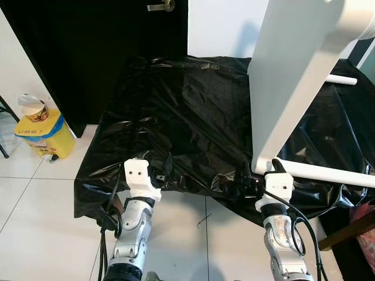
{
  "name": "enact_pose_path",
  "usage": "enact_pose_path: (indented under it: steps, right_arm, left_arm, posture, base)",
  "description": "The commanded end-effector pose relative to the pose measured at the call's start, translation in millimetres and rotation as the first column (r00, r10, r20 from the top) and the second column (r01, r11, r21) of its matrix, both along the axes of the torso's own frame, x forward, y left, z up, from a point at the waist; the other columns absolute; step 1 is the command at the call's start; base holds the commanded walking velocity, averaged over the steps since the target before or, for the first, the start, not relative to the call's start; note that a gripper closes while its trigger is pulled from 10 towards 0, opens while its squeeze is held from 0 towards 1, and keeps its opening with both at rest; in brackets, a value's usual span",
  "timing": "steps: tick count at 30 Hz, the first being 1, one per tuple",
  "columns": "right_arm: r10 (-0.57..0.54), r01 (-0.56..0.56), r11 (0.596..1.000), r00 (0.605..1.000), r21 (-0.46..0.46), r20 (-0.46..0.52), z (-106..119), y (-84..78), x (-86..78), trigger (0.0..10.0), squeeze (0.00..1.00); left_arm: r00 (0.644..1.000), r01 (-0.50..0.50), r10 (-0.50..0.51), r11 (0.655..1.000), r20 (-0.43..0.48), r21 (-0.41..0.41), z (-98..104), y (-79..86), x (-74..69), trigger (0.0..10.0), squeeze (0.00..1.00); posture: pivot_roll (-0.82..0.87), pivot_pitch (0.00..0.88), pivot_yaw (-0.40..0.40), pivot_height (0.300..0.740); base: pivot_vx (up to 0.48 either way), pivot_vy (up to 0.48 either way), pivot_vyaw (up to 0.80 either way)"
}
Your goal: Building children table
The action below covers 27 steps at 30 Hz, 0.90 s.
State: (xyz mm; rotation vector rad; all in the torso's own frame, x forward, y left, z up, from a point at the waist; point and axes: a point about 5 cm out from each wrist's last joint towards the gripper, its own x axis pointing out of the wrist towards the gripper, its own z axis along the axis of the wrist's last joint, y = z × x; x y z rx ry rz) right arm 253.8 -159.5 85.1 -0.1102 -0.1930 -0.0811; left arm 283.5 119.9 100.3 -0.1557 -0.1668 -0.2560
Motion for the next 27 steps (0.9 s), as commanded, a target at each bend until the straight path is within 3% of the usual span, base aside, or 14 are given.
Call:
enact_pose_path:
  steps: [1,4,9,16,27]
  right_arm:
    - [-0.021,0.021,1.0,0.999,-0.002,-0.048,-5.8,-13.3,-3.9,10.0,0.0]
    - [-0.004,0.003,1.0,0.996,-0.011,-0.091,-9.2,-22.5,-4.6,10.0,0.0]
    - [-0.008,0.005,0.999,0.998,-0.052,-0.061,-0.8,-31.2,-4.2,10.0,0.0]
    - [0.028,-0.029,0.997,0.999,-0.069,-0.022,7.3,-25.0,-1.1,10.0,0.0]
    - [0.059,-0.06,0.996,0.998,-0.064,-0.026,11.0,-22.6,-2.1,10.0,0.0]
  left_arm:
    - [0.996,0.078,-0.077,0.997,-0.033,0.026,-5.7,-2.7,-3.5,10.0,0.0]
    - [0.997,0.07,-0.068,0.996,-0.043,0.05,-4.5,2.7,-4.0,10.0,0.0]
    - [0.998,0.042,-0.042,0.999,-0.057,0.012,5.1,14.9,-1.5,10.0,0.0]
    - [0.997,0.031,-0.033,0.999,-0.066,-0.028,8.4,14.4,0.2,10.0,0.0]
    - [0.996,0.05,-0.048,0.998,-0.074,0.023,9.2,14.6,-2.7,10.0,0.0]
  posture:
    - [-0.02,0.012,-0.023,0.74]
    - [-0.02,0.009,-0.022,0.74]
    - [-0.02,0.004,-0.021,0.74]
    - [-0.02,0.0,-0.02,0.74]
    - [-0.01,0.005,-0.027,0.74]
  base:
    - [0.0,0.0,0.0]
    - [0.0,0.0,0.0]
    - [0.0,0.0,0.0]
    - [0.0,0.0,0.0]
    - [0.0,0.0,0.0]
